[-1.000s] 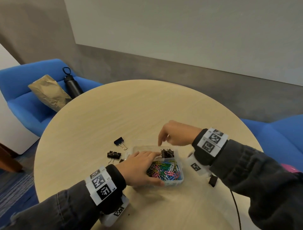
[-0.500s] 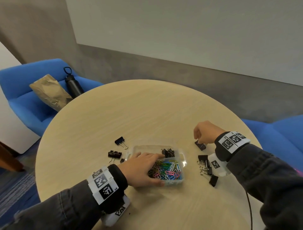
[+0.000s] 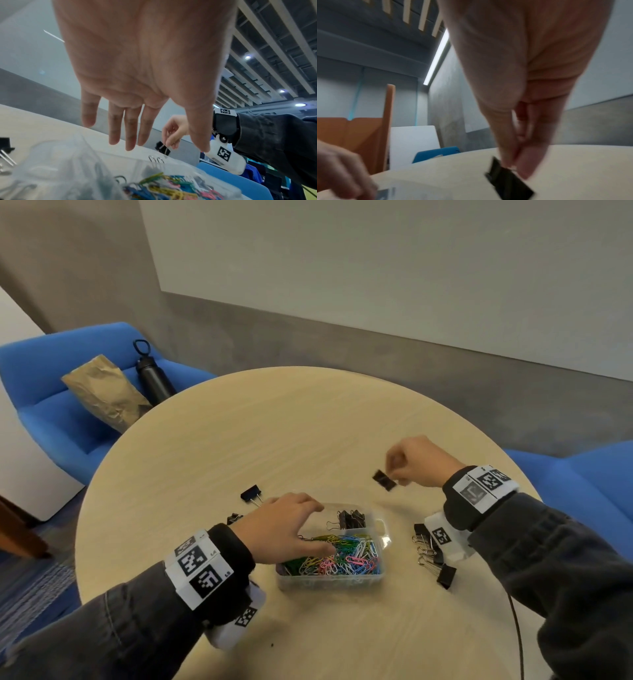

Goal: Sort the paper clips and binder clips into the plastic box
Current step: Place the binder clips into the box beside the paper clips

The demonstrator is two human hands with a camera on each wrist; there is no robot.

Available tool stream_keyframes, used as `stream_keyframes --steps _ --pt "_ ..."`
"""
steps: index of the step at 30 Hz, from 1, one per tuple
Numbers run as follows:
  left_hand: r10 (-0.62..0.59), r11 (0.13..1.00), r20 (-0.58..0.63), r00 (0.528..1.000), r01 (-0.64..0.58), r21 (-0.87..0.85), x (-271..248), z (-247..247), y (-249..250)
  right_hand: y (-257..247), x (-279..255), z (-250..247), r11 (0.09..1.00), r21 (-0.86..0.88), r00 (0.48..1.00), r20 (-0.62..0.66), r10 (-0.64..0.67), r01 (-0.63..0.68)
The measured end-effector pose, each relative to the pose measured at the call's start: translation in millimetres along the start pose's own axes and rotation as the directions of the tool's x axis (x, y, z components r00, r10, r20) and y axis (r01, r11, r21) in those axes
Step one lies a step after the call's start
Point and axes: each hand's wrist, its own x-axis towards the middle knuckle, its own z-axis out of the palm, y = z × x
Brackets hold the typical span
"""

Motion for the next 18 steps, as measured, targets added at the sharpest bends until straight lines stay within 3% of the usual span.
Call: stream_keyframes --steps 3,6,11,16,18 --pt "-0.045 0.999 -0.023 0.999 0.045 0.029 -0.5 -2.2 -5.9 -45.5 -1.1 5.0 0.954 0.018 0.954 0.02 -0.3 0.3" --pt "-0.078 0.994 0.031 0.997 0.075 0.075 -0.2 -2.0 -9.4 -81.4 3.4 20.4 0.873 -0.102 0.875 0.142 -0.462 0.477" --pt "-0.069 0.993 0.035 0.997 0.065 0.098 -0.4 -12.4 -14.1 -101.5 9.7 41.0 0.789 -0.317 0.833 0.38 -0.403 0.526" --pt "-0.138 0.99 -0.1 0.985 0.139 0.002 -11.5 -45.7 -43.6 -112.5 6.6 48.8 0.776 -0.418 0.853 0.439 -0.283 0.473" --pt "-0.206 0.979 -0.094 0.974 0.205 -0.02 -16.7 -55.0 -56.6 -111.8 4.5 49.7 0.773 -0.42 0.847 0.458 -0.27 0.474"
